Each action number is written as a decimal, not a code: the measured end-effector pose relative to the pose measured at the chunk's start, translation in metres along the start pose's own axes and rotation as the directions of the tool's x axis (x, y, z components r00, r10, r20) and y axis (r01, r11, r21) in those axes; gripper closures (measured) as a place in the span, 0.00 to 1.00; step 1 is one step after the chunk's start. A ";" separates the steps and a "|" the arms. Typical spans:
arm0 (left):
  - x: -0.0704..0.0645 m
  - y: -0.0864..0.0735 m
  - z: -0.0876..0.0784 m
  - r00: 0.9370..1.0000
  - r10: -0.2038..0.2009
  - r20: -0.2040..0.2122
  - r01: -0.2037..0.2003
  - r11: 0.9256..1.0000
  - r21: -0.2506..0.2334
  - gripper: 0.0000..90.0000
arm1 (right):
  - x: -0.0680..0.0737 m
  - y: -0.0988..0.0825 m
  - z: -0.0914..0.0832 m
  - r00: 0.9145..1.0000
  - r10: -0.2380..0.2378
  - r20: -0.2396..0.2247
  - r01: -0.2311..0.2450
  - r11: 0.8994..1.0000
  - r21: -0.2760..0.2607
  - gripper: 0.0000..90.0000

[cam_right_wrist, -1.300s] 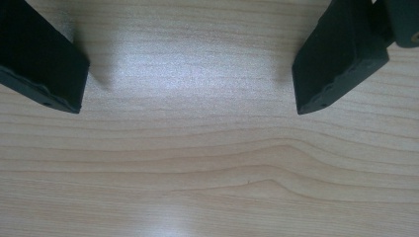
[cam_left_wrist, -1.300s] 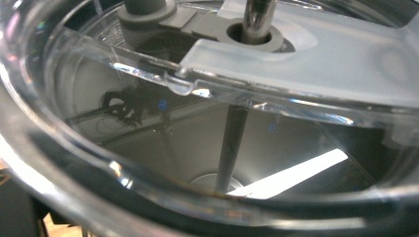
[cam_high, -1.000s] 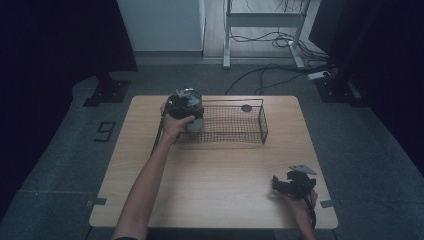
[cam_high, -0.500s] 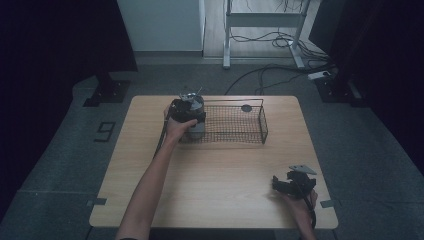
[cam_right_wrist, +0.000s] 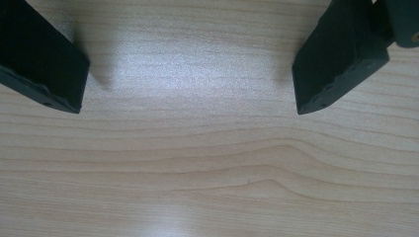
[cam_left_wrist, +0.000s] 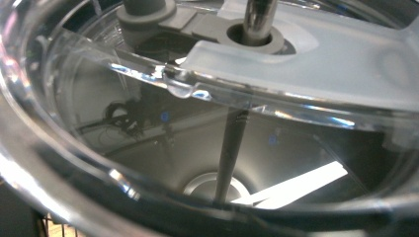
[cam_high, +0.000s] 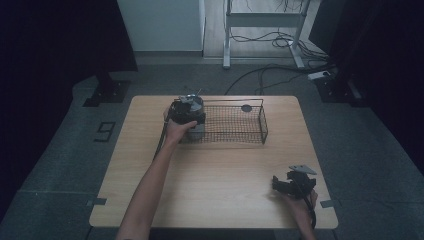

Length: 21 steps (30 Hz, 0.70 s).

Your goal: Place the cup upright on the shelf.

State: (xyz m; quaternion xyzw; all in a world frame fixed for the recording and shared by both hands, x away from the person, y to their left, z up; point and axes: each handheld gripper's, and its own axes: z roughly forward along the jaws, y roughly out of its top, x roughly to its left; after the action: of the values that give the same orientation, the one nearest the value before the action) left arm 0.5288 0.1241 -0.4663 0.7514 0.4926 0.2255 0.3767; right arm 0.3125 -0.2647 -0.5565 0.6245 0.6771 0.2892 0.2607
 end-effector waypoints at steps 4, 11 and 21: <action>-0.005 -0.003 0.000 0.999 0.041 -0.009 -0.041 0.999 0.001 0.04 | 0.000 0.000 0.000 1.000 0.000 0.000 0.000 1.000 0.000 0.01; -0.006 -0.006 -0.002 0.999 0.047 -0.008 -0.047 0.999 -0.006 0.04 | 0.000 0.000 0.000 1.000 0.000 0.001 0.000 1.000 -0.001 0.01; -0.010 -0.008 -0.007 1.000 0.017 -0.013 -0.018 1.000 -0.021 0.00 | 0.000 0.000 0.000 1.000 0.000 0.001 0.000 1.000 0.000 0.01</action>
State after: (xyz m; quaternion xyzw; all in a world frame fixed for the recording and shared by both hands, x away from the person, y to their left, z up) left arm 0.5151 0.1193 -0.4679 0.7502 0.4859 0.2387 0.3796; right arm 0.3123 -0.2647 -0.5565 0.6246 0.6768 0.2890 0.2612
